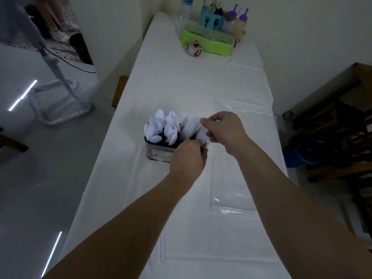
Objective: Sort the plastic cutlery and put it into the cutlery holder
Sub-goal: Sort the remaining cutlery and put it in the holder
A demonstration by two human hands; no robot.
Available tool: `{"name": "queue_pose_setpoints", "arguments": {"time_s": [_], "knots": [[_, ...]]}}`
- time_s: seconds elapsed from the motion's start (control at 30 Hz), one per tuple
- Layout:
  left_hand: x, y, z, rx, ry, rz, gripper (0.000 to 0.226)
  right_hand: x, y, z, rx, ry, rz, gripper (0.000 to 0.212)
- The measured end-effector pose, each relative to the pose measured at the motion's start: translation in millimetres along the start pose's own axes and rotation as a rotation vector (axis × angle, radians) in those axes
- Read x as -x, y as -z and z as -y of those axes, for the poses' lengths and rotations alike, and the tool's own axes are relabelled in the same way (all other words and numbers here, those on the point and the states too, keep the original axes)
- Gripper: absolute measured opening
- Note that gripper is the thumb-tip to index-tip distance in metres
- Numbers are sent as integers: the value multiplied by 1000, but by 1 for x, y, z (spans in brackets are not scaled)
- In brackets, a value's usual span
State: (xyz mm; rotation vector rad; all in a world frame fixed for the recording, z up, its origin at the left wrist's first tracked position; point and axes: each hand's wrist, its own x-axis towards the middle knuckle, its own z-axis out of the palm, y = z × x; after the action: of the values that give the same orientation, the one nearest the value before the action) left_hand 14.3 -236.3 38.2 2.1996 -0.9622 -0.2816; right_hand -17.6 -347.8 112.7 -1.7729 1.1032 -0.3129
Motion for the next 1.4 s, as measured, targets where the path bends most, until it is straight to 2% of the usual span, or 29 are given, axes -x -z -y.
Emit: {"name": "queue_pose_setpoints", "arguments": {"time_s": [0.2,0.3,0.43,0.67,1.03,1.2,1.3,1.4], "knots": [[6,9,17,77,-9,59,11,-4,8,2,97,-58,31,59],[10,15,24,124,13,42,10,-2,8,0,117,-66,71,62],[8,21,22,249,85,29,2,2,8,-6,5,-90,82,67],[-5,23,14,287,77,2,2,7,15,-9,-133,-119,96,66],[-14,25,-2,385,88,-64,2,17,22,-24,-71,-98,102,58],[-15,28,-4,336,70,-77,2,20,25,-22,-43,-54,91,52],[-15,22,2,316,79,-42,3,20,23,-18,5,31,69,40],[-14,20,5,293,77,-19,4,18,20,-15,53,186,27,16]]}}
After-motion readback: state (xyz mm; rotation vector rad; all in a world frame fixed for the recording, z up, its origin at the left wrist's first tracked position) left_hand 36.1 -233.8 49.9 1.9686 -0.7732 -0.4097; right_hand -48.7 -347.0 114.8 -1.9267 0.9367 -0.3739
